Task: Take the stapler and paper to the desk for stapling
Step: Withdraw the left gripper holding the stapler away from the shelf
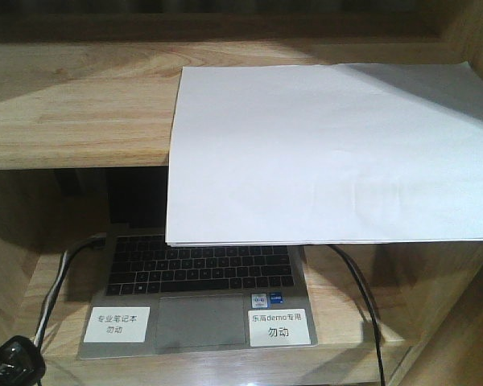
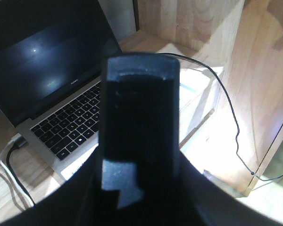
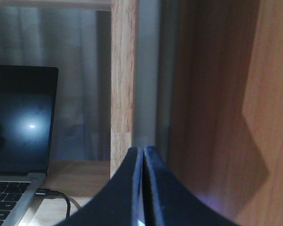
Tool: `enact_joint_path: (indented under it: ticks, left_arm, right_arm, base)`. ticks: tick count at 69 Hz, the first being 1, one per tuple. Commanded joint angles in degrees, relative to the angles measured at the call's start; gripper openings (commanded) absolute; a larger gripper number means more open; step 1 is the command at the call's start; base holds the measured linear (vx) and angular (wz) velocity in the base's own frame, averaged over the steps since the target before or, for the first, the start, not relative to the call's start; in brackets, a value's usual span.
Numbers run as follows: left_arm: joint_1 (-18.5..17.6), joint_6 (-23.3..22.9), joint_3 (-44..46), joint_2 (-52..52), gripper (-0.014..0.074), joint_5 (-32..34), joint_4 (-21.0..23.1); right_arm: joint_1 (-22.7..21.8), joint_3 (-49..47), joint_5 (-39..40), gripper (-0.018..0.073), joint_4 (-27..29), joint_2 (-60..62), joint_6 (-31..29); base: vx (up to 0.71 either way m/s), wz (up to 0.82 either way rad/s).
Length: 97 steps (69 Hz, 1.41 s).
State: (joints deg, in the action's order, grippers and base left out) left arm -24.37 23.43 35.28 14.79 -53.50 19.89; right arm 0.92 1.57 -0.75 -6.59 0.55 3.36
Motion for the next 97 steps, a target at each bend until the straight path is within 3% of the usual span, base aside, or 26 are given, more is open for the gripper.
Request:
enact_joint_path:
  ticks: [1, 20, 28, 31, 46, 54, 65, 85, 97]
  left_arm:
    - [-0.1, 0.1, 1.8, 0.8, -0.0006, 6.3, 2.2]
    - [-0.1, 0.1, 1.8, 0.8, -0.0006, 6.3, 2.2]
    - [-0.1, 0.1, 1.8, 0.8, -0.0006, 6.3, 2.2]
    - [-0.1, 0.1, 1.8, 0.8, -0.0006, 6.3, 2.2]
    - [-0.1, 0.1, 1.8, 0.8, -0.0006, 6.3, 2.2]
    - [-0.1, 0.1, 1.8, 0.8, -0.0006, 6.3, 2.2]
    - [-0.1, 0.1, 1.8, 0.8, -0.0006, 6.3, 2.2]
    - [-0.1, 0.1, 1.8, 0.8, -0.0006, 6.3, 2.2]
    - [-0.1, 0.1, 1.8, 0.8, -0.0006, 6.3, 2.2]
  right_arm:
    - [-0.4, 0.2, 4.1, -0.0010, 0.0, 0.6, -0.5]
    - [-0.4, 0.2, 4.4, -0.0010, -0.4, 0.6, -0.3]
    - [-0.2, 0.2, 4.7, -0.0010, -0.5, 0.6, 6.7]
    - [-0.2, 0.2, 4.9, -0.0010, -1.0, 0.6, 11.5]
    - [-0.2, 0.2, 5.5, -0.0010, -7.0, 0.6, 53.6]
    - [-0.2, 0.2, 2.0, -0.0003, -7.9, 0.6, 70.2]
    - [2.1, 0.1, 1.8, 0.0086, -7.6, 0.6, 69.9]
    - [19.1, 0.1, 4.5, 0.0432, -7.4, 0.6, 69.8]
    - [27.1, 0.1, 10.2, 0.0550, -7.9, 0.6, 69.8]
  base:
    - [0.00, 0.00]
    - [0.00, 0.00]
    - [0.00, 0.00]
    - [0.00, 0.00]
    - [0.00, 0.00]
    - [0.00, 0.00]
    - [0.00, 0.00]
    - [0.00, 0.00]
    - [0.00, 0.00]
